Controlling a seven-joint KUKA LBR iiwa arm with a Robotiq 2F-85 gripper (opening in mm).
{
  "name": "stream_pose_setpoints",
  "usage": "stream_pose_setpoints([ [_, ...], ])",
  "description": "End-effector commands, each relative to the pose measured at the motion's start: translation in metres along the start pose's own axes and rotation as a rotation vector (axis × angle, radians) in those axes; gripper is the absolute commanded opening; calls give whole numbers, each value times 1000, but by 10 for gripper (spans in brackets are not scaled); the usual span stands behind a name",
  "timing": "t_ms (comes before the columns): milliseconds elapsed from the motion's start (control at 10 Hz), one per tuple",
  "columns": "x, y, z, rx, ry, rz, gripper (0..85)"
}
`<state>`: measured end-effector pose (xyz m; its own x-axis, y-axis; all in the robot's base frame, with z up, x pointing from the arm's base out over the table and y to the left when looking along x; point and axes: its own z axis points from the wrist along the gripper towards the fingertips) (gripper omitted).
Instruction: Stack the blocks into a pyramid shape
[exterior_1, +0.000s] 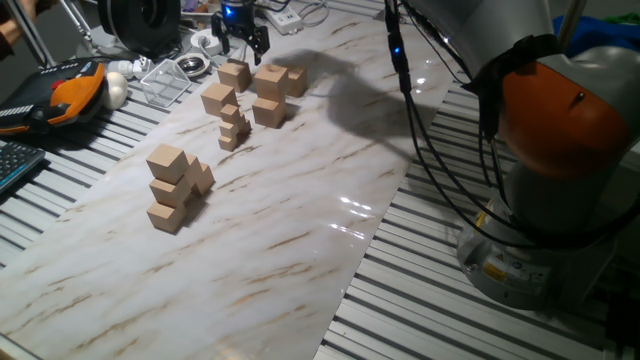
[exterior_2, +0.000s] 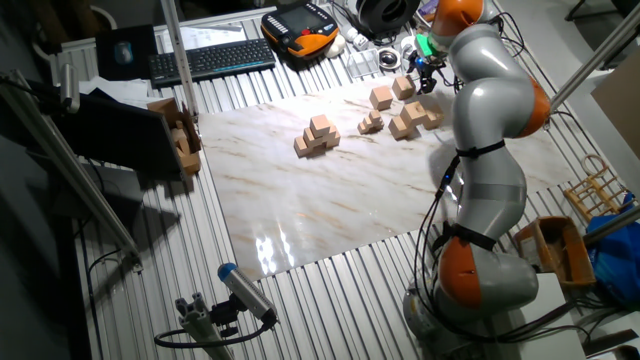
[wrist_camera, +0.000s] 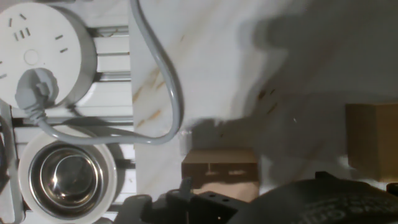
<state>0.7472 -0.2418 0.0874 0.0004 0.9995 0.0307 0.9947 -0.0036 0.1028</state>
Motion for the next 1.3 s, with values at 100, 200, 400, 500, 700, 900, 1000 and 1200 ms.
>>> stream_pose_setpoints([
  [100, 2, 3, 2, 1, 0, 1, 850],
  [200, 4, 3, 2, 8, 0, -4, 850],
  [400, 9, 4, 1, -3, 2, -27, 850],
  [500, 11, 6, 1, -14, -1, -38, 850],
  [700, 11, 5, 1, -3, -3, -38, 850],
  [900, 11, 5, 1, -1, -15, -35, 680],
  [1000, 11, 5, 1, -7, -29, -29, 680],
  [1200, 11, 5, 1, 6, -7, -3, 680],
])
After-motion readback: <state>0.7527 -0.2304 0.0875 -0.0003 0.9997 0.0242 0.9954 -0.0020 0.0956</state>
